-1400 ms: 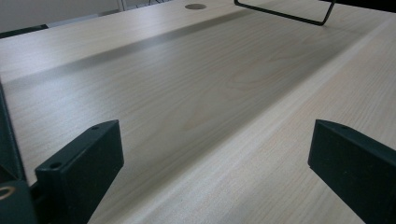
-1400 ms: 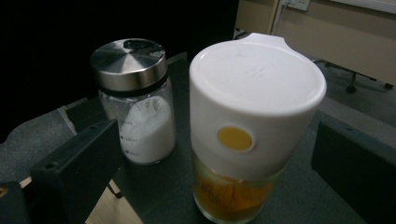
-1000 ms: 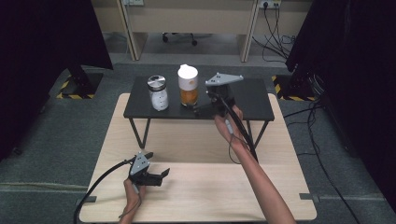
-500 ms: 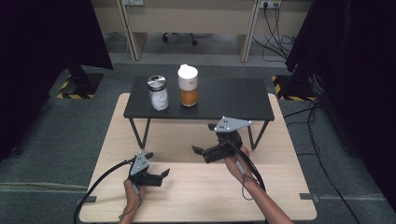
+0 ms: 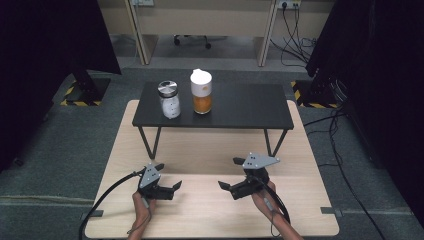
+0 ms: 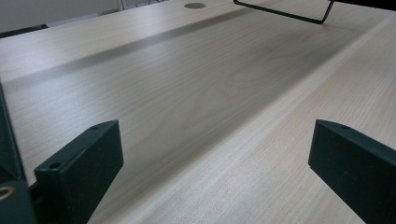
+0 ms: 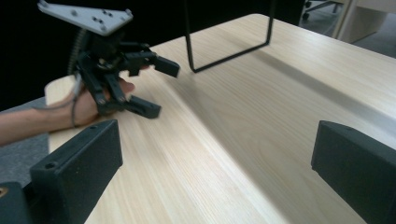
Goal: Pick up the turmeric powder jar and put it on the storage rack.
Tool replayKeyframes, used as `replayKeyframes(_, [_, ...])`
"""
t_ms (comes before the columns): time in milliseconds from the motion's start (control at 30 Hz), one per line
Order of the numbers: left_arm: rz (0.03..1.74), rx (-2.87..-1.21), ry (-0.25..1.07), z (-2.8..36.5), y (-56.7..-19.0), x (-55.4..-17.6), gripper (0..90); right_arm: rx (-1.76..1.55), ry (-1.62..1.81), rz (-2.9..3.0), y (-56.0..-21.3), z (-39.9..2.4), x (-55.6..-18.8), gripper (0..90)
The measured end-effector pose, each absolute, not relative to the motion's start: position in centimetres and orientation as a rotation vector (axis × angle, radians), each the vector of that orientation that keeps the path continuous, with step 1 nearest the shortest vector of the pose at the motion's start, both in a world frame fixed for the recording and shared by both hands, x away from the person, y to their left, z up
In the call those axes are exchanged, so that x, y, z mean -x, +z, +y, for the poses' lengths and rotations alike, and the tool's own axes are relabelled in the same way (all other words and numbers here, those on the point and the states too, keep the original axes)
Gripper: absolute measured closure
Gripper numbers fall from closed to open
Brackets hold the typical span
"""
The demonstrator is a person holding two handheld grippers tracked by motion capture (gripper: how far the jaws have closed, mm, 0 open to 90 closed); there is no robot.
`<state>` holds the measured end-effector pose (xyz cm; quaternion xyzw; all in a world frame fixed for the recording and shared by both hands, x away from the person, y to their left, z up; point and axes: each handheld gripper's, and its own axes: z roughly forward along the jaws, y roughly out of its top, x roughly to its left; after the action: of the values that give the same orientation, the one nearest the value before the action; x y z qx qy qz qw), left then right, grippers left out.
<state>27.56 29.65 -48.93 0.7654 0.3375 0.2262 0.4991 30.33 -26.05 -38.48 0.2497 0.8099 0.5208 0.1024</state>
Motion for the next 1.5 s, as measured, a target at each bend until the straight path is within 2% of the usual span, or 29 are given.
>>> replayKeyframes(667, [0.815, -1.854, 0.547, 29.6, -48.9, -27.5, 2.3, -0.899, 1.591, 2.176, -47.8, -30.8, -29.2, 2.1])
replayKeyframes(1100, [0.813, -1.854, 0.548, 29.7, -48.9, -27.5, 2.3, -0.965, 1.586, 2.119, -49.6, -31.4, -29.1, 2.1])
replayKeyframes(1500, [0.815, -1.853, 0.543, 29.7, -48.9, -27.6, 2.3, -0.900, 1.534, 2.206, -49.1, -30.6, -29.7, 2.1])
